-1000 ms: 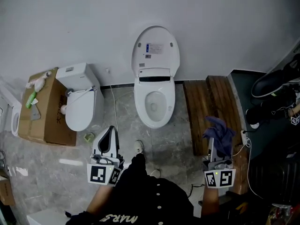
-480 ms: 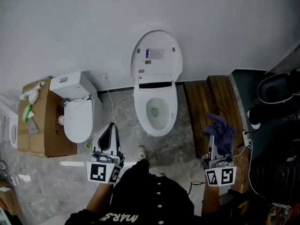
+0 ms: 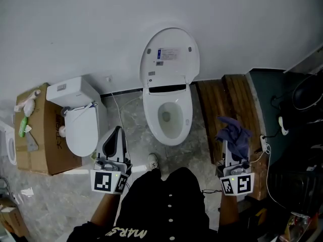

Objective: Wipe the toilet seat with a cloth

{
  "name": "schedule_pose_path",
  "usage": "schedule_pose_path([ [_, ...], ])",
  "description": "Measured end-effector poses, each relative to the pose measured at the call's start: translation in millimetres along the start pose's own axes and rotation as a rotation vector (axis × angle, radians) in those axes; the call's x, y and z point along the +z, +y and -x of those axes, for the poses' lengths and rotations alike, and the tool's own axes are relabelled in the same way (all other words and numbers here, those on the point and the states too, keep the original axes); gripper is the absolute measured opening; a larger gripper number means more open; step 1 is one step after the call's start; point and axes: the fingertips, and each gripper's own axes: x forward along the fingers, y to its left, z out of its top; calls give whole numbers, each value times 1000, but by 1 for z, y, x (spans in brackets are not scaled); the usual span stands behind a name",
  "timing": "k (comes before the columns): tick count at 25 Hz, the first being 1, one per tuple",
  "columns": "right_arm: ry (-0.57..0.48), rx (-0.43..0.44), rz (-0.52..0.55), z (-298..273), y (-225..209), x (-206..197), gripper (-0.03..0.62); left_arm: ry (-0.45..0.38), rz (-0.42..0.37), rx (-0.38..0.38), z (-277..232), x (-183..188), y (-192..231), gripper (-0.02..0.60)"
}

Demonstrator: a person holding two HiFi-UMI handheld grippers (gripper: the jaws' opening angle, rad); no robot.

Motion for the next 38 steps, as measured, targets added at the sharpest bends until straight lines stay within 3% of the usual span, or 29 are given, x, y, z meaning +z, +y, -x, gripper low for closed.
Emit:
schedule_pose_path([
  [7, 67, 61, -7, -44, 0, -29, 95, 55, 24, 33, -23, -23, 9, 11],
  [10, 117, 101, 25, -73, -7, -54, 95, 86, 35, 84, -32, -39, 13, 11],
  [13, 157, 160, 37, -102, -13, -80, 95, 93, 73, 116, -45, -47, 5, 11],
  [17, 221, 256, 29, -137, -18, -118, 95, 128, 64, 160, -53, -62, -7, 11],
  [28, 435, 437, 66, -213, -12, -283, 95, 205, 85, 196, -99, -134, -39, 11],
  [38, 575, 549, 128, -251, 24, -429, 95, 296, 154, 232, -91, -209, -44, 11],
])
